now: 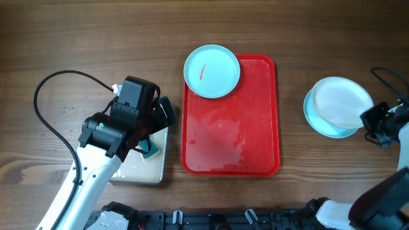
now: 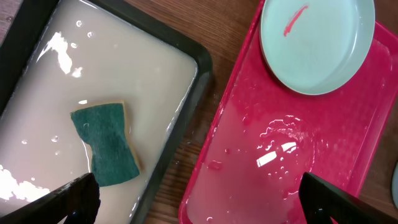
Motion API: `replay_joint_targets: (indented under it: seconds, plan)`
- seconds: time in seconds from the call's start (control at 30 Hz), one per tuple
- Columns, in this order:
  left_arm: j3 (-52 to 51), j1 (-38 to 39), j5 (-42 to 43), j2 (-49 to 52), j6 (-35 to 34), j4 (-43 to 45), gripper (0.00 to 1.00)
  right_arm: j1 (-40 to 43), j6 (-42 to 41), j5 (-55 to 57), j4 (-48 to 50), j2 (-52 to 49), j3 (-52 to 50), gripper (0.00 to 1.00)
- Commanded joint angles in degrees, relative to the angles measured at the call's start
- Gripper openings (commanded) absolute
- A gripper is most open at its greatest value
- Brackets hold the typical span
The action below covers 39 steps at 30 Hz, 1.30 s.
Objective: Clean dirty plates on tray and stack at the side
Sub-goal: 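Place the white plate onto the light-blue plate right of the tray, then grip the remaining light-blue plate and drag it to the tray center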
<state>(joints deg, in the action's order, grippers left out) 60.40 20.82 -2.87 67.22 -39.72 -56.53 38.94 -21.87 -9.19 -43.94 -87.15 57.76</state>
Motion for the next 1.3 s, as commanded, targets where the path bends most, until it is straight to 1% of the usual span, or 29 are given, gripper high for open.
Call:
replay_joint_targets:
  seconds: [0.0, 0.03, 0.07, 0.13, 0.17, 0.2, 0.23, 0.3, 0.37, 0.4, 0.47, 0.5, 0.57, 0.63, 0.73, 0.8, 0.83, 0.87, 0.93, 0.97, 1.0, 1.03, 1.13, 1.27]
  plan:
    - [0.8, -0.5, 0.5, -0.2, 0.1, 0.1, 1.0, -0.5, -0.9, 2.5, -1.5, -3.4, 0.9, 0.09]
    - [0.8, -0.5, 0.5, -0.2, 0.1, 0.1, 1.0, -0.5, -1.1, 3.6, -1.9, -3.4, 0.9, 0.22]
    - [0.8, -0.5, 0.5, -0.2, 0.1, 0.1, 1.0, -0.5, -1.1, 3.0, -2.6, -2.7, 1.0, 0.29]
    - [0.8, -0.5, 0.5, -0.2, 0.1, 0.1, 1.0, -1.1, 0.6, -3.4, -3.8, 0.1, 2.2, 0.38]
    - [0.8, -0.5, 0.5, -0.2, 0.1, 0.1, 1.0, -2.2, 3.1, -9.5, -3.8, 2.7, 3.0, 0.44]
    - [0.8, -0.5, 0.5, -0.2, 0.1, 0.1, 1.0, -4.1, 5.7, -15.5, -3.9, 5.8, 3.8, 0.46]
    - [0.8, -0.5, 0.5, -0.2, 0.1, 0.1, 1.0, -7.1, 7.1, -18.9, -3.9, 9.2, 4.4, 0.46]
    - [0.8, -0.5, 0.5, -0.2, 0.1, 0.1, 1.0, -14.8, 8.8, -19.6, -3.7, 14.8, 5.0, 0.46]
    - [0.8, -0.5, 0.5, -0.2, 0.1, 0.1, 1.0, -25.9, 9.9, -18.7, -3.2, 18.3, 5.2, 0.48]
    - [0.8, -0.5, 0.5, -0.2, 0.1, 0.1, 1.0, -32.2, 9.9, -18.4, -2.5, 18.3, 5.5, 0.48]
    - [0.8, -0.5, 0.5, -0.2, 0.1, 0.1, 1.0, -43.5, 9.7, -15.5, 0.2, 15.1, 6.5, 0.5]
    - [0.8, -0.5, 0.5, -0.2, 0.1, 0.1, 1.0, -48.9, 9.9, -11.3, 1.4, 11.5, 8.2, 0.51]
    - [0.8, -0.5, 0.5, -0.2, 0.1, 0.1, 1.0, -53.5, 11.6, -5.7, 2.1, 5.0, 12.1, 0.55]
    - [0.8, -0.5, 0.5, -0.2, 0.1, 0.1, 1.0, -55.4, 14.2, -2.8, 3.0, -4.7, 18.1, 0.56]
    - [0.8, -0.5, 0.5, -0.2, 0.1, 0.1, 1.0, -55.4, 14.3, -2.8, 7.0, -17.0, 23.4, 0.51]
    - [0.8, -0.5, 0.5, -0.2, 0.1, 0.1, 1.0, -55.3, 14.2, -2.8, 11.9, -25.4, 25.3, 0.45]
    - [0.8, -0.5, 0.5, -0.2, 0.1, 0.1, 1.0, -55.3, 14.0, -2.6, 13.4, -27.5, 25.6, 0.45]
    - [0.8, -0.5, 0.5, -0.2, 0.1, 0.1, 1.0, -55.2, 11.6, -2.6, 15.3, -30.4, 25.6, 0.44]
    - [0.8, -0.5, 0.5, -0.2, 0.1, 0.1, 1.0, -55.1, 9.4, -2.8, 16.4, -33.0, 25.6, 0.4]
    - [0.8, -0.5, 0.5, -0.2, 0.1, 0.1, 1.0, -55.1, 9.3, -2.8, 16.7, -34.0, 25.6, 0.28]
    - [0.8, -0.5, 0.5, -0.2, 0.1, 0.1, 1.0, -55.1, 9.3, -2.8, 16.7, -34.4, 25.6, 0.18]
    - [0.8, -0.5, 0.5, -0.2, 0.1, 0.1, 1.0, -55.1, 9.3, -2.8, 16.6, -34.3, 25.6, 0.04]
    - [0.8, -0.5, 0.5, -0.2, 0.1, 0.1, 1.0, -55.0, 8.4, -2.6, 13.0, -30.5, 25.6, 0.04]
    - [0.8, -0.5, 0.5, -0.2, 0.1, 0.1, 1.0, -54.9, 4.7, 1.6, 0.4, -18.4, 25.6, 0.04]
